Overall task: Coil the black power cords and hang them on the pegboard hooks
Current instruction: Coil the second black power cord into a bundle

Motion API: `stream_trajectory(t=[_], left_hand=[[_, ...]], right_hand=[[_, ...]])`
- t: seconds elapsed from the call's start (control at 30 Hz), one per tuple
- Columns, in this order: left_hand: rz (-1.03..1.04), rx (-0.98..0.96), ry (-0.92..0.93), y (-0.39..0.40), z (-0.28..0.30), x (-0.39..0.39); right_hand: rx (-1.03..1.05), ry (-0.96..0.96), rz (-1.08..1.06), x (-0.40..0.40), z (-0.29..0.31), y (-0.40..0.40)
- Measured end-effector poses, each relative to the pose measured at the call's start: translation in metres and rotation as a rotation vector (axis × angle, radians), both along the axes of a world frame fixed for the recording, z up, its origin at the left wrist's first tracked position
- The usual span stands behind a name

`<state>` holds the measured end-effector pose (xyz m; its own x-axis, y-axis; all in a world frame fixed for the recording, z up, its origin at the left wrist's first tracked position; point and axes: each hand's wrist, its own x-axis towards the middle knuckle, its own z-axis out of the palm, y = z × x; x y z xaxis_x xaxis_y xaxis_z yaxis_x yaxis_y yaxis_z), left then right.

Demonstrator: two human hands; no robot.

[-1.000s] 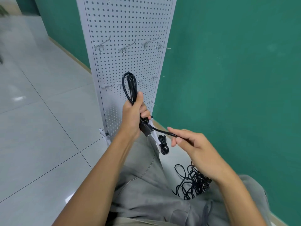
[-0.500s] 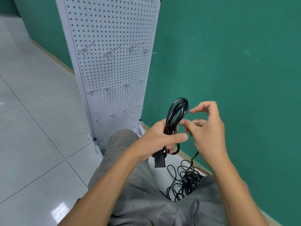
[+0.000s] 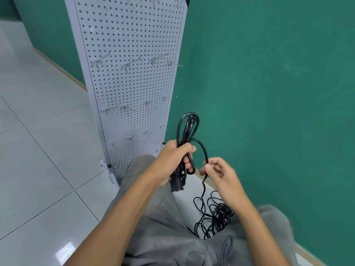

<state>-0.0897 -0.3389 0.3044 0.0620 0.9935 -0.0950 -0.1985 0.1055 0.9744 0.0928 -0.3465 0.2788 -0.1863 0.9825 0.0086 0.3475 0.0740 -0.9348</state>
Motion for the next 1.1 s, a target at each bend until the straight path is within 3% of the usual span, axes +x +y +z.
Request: stream_trajectory(t=[0.17, 0.27, 0.5, 0.63, 0.8, 0.97, 1.1], left_hand=[[0.119, -0.045, 0.078, 0.008, -0.015, -0.012], [0.130, -0.048, 0.156, 0.012, -0.021, -0.020], [0.103, -0.070, 0.035, 0.012, -0.018, -0.015], [-0.007, -0.097, 0.064, 0.008, -0.017, -0.013], [-0.254, -0.037, -0.040, -0.001, -0.016, 0.001], [-0.421, 0.035, -0.199, -0.012, -0.004, 0.016], [-0.367, 0.014, -0.170, -0.011, -0.004, 0.019]], right_hand=[[0.031, 0.153, -0.047, -0.002, -0.006, -0.005], [0.119, 0.105, 0.019, 0.001, 0.013, -0.007], [0.178, -0.049, 0.132, 0.000, 0.040, -0.014], [0.295, 0.008, -0.007, -0.009, 0.049, -0.015], [0.413, 0.090, -0.214, -0.016, 0.063, 0.002], [0.273, 0.284, -0.264, -0.014, 0.071, 0.021], [0.176, 0.401, -0.236, -0.020, 0.072, 0.017]])
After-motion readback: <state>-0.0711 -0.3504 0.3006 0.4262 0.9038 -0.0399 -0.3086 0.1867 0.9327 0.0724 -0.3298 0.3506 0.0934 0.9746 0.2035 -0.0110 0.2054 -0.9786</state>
